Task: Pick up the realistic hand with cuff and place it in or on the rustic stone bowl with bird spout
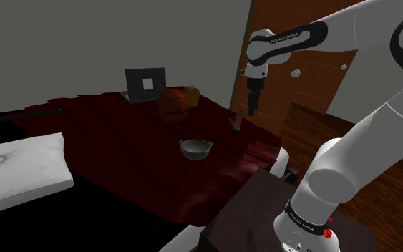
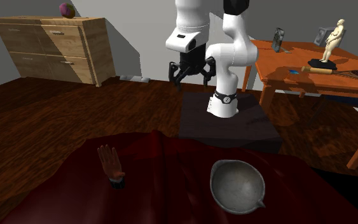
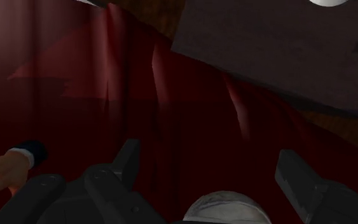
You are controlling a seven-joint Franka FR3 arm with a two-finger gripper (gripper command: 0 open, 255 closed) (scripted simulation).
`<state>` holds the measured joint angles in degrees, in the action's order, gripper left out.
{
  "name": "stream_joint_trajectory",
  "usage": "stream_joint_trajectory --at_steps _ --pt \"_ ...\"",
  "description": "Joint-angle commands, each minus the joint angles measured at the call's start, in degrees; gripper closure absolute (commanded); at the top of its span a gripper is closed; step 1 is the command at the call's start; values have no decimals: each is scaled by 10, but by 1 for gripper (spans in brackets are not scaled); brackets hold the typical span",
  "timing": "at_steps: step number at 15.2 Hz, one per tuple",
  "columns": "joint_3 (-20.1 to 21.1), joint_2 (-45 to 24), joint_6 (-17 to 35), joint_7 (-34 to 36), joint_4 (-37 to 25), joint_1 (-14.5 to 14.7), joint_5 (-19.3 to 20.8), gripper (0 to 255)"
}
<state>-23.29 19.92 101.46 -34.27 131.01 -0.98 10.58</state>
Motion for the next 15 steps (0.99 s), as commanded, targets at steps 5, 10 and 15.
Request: stream_joint_trajectory --at_steps 5,10,15 --pt "-54 -137 53 -141 -79 3 -20 0" --pt "-75 -262 81 -259 -166 -12 -65 0" --pt "-67 -388 88 -364 -275 -49 -114 0"
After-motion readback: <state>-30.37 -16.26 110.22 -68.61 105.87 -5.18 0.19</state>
